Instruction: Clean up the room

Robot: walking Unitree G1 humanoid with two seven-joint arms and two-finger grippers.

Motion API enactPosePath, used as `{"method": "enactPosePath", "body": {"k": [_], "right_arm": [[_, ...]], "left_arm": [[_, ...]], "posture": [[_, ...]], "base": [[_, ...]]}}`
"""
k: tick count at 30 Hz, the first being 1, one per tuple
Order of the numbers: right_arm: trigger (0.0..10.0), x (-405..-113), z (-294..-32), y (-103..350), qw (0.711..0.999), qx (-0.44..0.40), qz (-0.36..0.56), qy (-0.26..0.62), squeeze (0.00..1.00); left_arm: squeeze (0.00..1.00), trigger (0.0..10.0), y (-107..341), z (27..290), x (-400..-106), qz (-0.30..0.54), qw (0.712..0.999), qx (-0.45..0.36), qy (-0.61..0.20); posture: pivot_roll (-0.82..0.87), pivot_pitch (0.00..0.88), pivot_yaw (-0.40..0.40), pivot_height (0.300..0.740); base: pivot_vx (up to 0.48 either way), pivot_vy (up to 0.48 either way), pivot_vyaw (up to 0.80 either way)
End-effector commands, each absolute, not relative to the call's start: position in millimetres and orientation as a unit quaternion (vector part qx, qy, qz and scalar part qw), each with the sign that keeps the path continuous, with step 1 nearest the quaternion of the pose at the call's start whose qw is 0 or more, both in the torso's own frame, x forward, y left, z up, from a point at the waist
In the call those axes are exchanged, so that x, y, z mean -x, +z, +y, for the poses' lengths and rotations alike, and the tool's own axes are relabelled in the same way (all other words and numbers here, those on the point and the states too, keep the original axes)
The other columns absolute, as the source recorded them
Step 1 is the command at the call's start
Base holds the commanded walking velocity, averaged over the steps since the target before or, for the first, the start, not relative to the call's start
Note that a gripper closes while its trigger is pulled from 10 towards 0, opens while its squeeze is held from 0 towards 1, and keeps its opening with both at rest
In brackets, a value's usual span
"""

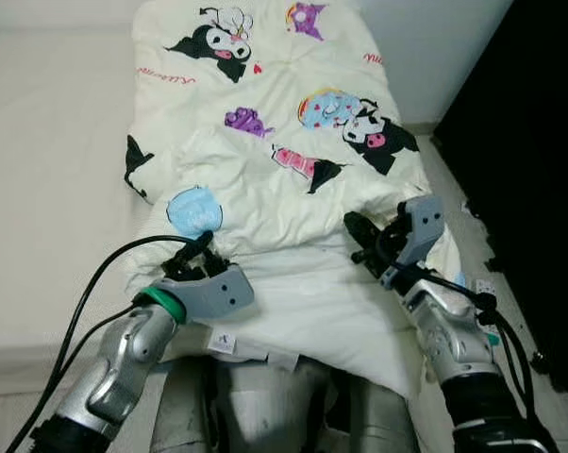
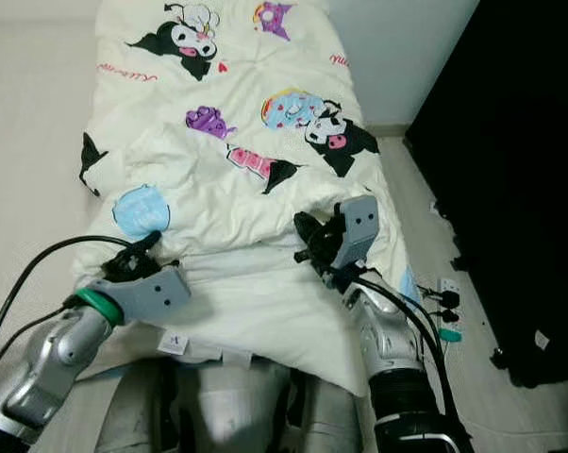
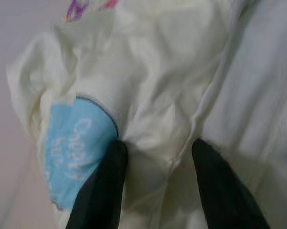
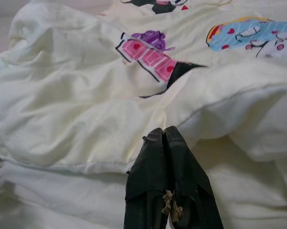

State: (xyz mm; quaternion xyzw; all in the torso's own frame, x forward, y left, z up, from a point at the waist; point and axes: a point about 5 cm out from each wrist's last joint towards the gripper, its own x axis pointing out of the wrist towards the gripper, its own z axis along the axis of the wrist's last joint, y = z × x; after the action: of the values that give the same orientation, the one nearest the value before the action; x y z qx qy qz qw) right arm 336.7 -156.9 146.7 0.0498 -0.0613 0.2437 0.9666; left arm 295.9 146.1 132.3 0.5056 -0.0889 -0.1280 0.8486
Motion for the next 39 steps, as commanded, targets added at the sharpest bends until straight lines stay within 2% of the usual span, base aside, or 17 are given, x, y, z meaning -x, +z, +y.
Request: {"method": "enactPosePath", "body": {"k": [1,2,3,4,6,7,16,21,25,27,30,32,33,34,37,38,39], "right_arm": [[10.0,-336.2,-159.9,148.4,0.967,-0.060,-0.064,0.240,0.00],[10.0,-336.6,-158.9,151.1,0.966,-0.062,-0.068,0.242,0.00],[10.0,-336.7,-157.9,153.8,0.965,-0.064,-0.072,0.244,0.00],[10.0,-336.6,-157.2,155.8,0.965,-0.064,-0.074,0.245,0.00],[10.0,-336.6,-157.2,155.8,0.965,-0.064,-0.074,0.245,0.00],[10.0,-336.4,-157.1,157.9,0.964,-0.065,-0.078,0.246,0.00],[10.0,-336.4,-166.7,168.2,0.965,-0.067,-0.092,0.235,0.00],[10.0,-337.7,-170.7,171.2,0.967,-0.064,-0.094,0.229,0.00],[10.0,-338.7,-173.6,175.5,0.967,-0.060,-0.100,0.225,0.00],[10.0,-340.3,-181.6,182.7,0.969,-0.056,-0.110,0.214,0.00],[10.0,-340.8,-184.6,185.1,0.970,-0.054,-0.113,0.209,0.00],[10.0,-341.4,-188.5,186.2,0.971,-0.051,-0.113,0.204,0.00],[10.0,-341.8,-191.2,185.9,0.972,-0.050,-0.111,0.201,0.00],[10.0,-341.8,-191.2,185.9,0.972,-0.050,-0.111,0.201,0.00],[10.0,-341.4,-190.2,179.5,0.973,-0.054,-0.102,0.199,0.00],[10.0,-341.4,-190.2,179.5,0.973,-0.054,-0.102,0.199,0.00],[10.0,-341.2,-188.3,177.1,0.973,-0.056,-0.099,0.200,0.00]], "left_arm": [[0.00,10.0,124.9,144.4,-296.3,-0.096,0.842,-0.520,-0.112],[0.00,10.0,128.1,145.5,-300.6,-0.113,0.844,-0.519,-0.076],[0.00,9.4,129.2,146.8,-303.6,-0.124,0.843,-0.521,-0.051],[0.00,5.7,129.7,148.3,-305.4,-0.127,0.843,-0.522,-0.037],[0.00,5.7,129.7,148.3,-305.4,-0.127,0.843,-0.522,-0.037],[0.00,0.0,130.3,150.2,-306.5,-0.130,0.842,-0.523,-0.028],[0.00,0.0,147.6,180.5,-298.3,-0.153,0.848,-0.507,-0.028],[0.00,0.0,148.9,187.7,-294.7,-0.156,0.847,-0.507,-0.040],[0.00,0.0,147.1,189.6,-292.2,-0.142,0.847,-0.507,-0.073],[0.00,0.0,146.7,198.2,-289.1,-0.102,0.839,-0.514,-0.147],[0.00,0.0,148.4,203.1,-288.0,-0.090,0.835,-0.516,-0.167],[0.00,0.0,153.4,212.6,-286.4,-0.072,0.824,-0.525,-0.200],[0.00,0.0,159.5,221.4,-283.5,-0.058,0.802,-0.545,-0.236],[0.00,0.0,159.5,221.4,-283.5,-0.058,0.802,-0.545,-0.236],[0.00,0.0,175.7,249.0,-268.0,0.044,0.730,-0.588,-0.346],[0.00,0.0,175.7,249.0,-268.0,0.044,0.730,-0.588,-0.346],[0.00,0.0,179.1,254.5,-264.1,0.069,0.714,-0.593,-0.365]], "posture": [[0.08,0.223,0.001,0.600],[0.08,0.222,0.001,0.600],[0.08,0.222,0.001,0.600],[0.07,0.222,0.001,0.600],[0.07,0.222,0.001,0.600],[0.07,0.223,0.001,0.600],[0.09,0.225,0.013,0.600],[0.10,0.221,0.015,0.600],[0.10,0.219,0.017,0.600],[0.10,0.218,0.015,0.600],[0.10,0.218,0.015,0.600],[0.11,0.218,0.014,0.600],[0.11,0.220,0.015,0.600],[0.11,0.220,0.015,0.600],[0.12,0.222,0.014,0.600],[0.12,0.222,0.014,0.600],[0.12,0.222,0.014,0.600]], "base": [[0.000,0.000,0.00],[0.000,0.000,0.00],[0.000,0.000,0.00],[0.000,0.000,0.00],[0.000,0.000,0.00],[0.000,0.000,0.00],[0.000,0.000,0.00],[0.000,0.000,0.00],[0.000,0.000,0.00],[0.000,0.000,0.00],[0.000,0.000,0.00],[0.000,0.000,0.00],[0.000,0.000,0.00],[0.000,0.000,0.00],[0.000,0.000,0.00],[0.000,0.000,0.00],[0.000,0.000,0.00]]}}
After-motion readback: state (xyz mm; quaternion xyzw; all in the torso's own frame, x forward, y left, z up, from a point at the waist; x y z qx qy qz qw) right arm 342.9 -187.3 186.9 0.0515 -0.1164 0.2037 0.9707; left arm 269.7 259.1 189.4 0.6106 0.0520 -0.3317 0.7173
